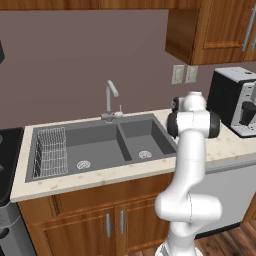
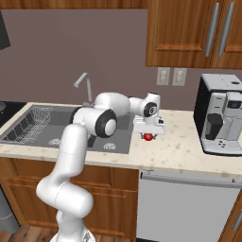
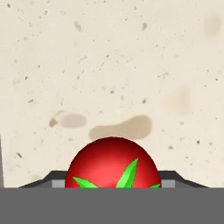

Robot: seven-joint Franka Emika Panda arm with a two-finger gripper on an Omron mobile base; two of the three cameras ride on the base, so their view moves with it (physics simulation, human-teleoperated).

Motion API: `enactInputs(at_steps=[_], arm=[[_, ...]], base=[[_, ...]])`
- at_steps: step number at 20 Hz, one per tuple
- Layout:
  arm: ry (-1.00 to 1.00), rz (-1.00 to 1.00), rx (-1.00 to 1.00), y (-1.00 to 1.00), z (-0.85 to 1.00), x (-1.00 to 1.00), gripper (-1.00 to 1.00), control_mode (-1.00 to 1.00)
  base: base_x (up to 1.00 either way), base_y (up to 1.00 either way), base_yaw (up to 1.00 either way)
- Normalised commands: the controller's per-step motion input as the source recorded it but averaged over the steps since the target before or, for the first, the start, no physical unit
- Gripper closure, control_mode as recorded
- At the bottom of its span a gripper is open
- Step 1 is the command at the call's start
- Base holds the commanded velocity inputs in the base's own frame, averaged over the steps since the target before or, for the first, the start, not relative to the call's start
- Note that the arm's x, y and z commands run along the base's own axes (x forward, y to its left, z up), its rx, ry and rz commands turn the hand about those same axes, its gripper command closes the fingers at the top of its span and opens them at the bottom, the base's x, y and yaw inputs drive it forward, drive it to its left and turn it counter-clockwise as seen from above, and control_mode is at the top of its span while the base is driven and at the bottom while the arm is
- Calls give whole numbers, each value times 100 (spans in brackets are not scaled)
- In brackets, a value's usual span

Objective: Put the tomato and lemon wedge in the pan. Then turn on the rear right burner and set the heat to medium.

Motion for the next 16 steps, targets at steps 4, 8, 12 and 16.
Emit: enactInputs(at_steps=[4, 8, 12, 16], arm=[[-8, 0, 0, 7, 11, -90, 100, -100], [-11, 1, 0, 9, 33, -86, 100, -100], [-10, 2, 0, 26, 45, -94, 100, -100], [-7, 1, 0, 44, 56, -100, 100, -100]], base=[[0, 0, 0], [0, 0, 0], [0, 0, 0], [0, 0, 0]])
